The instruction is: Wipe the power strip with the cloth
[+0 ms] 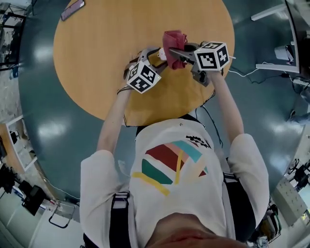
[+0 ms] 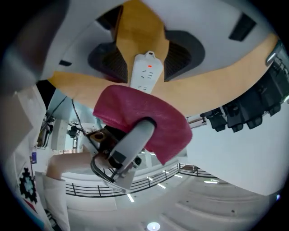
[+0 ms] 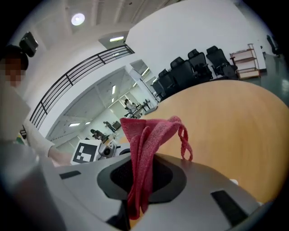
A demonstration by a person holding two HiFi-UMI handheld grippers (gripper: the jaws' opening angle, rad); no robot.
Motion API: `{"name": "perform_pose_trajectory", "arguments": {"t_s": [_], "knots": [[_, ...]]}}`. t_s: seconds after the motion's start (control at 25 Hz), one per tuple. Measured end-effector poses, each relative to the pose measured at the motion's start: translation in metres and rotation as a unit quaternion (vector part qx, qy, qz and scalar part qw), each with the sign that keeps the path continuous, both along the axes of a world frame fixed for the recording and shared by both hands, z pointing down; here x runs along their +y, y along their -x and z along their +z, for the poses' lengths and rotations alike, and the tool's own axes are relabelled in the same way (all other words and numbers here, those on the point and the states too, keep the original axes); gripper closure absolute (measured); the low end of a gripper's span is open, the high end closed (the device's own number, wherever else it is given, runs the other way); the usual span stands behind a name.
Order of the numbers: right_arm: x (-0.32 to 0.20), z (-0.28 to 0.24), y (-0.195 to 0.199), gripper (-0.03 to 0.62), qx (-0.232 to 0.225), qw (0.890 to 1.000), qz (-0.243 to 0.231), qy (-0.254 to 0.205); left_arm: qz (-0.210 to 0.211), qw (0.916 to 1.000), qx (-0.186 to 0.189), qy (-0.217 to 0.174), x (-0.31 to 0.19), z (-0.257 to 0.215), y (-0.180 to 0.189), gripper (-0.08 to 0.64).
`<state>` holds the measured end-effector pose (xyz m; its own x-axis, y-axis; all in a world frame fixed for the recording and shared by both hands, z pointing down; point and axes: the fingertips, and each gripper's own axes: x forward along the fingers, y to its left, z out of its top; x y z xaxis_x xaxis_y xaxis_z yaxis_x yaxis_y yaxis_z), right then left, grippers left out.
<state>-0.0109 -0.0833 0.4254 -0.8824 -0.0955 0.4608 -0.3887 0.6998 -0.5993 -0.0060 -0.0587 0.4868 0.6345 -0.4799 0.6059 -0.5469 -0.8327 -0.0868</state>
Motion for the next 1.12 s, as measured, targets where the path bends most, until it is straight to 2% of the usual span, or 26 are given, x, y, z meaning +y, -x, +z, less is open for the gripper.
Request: {"name": "perform_pose_trajectory", "arguments": {"t_s": [0.16,0.4,0.6,0.92,1.12], "knots": [[-0.022,0.024,0.01,0.553,0.03,0.998,-0.022,0.058,0.051,0.9981,-0.035,0.007,-0.02,0.017,-0.001,0.241],[-0.033,0.062,0.021,0.552,0.054,0.992,-0.009,0.111,0.075,0.9946,-0.07,0.016,-0.037,0.048,0.002,0.229],[-0.038,0.087,0.009,0.554,0.116,0.988,0.004,0.103,0.077,0.9943,-0.057,0.048,-0.036,0.054,-0.007,0.25],[-0.036,0.088,0.008,0.553,0.129,0.989,-0.01,0.077,0.07,0.9958,-0.04,0.044,-0.032,0.052,-0.005,0.264],[-0.038,0.09,-0.002,0.553,0.16,0.986,-0.023,0.041,0.071,0.9954,-0.043,0.047,-0.03,0.053,0.002,0.265]]}}
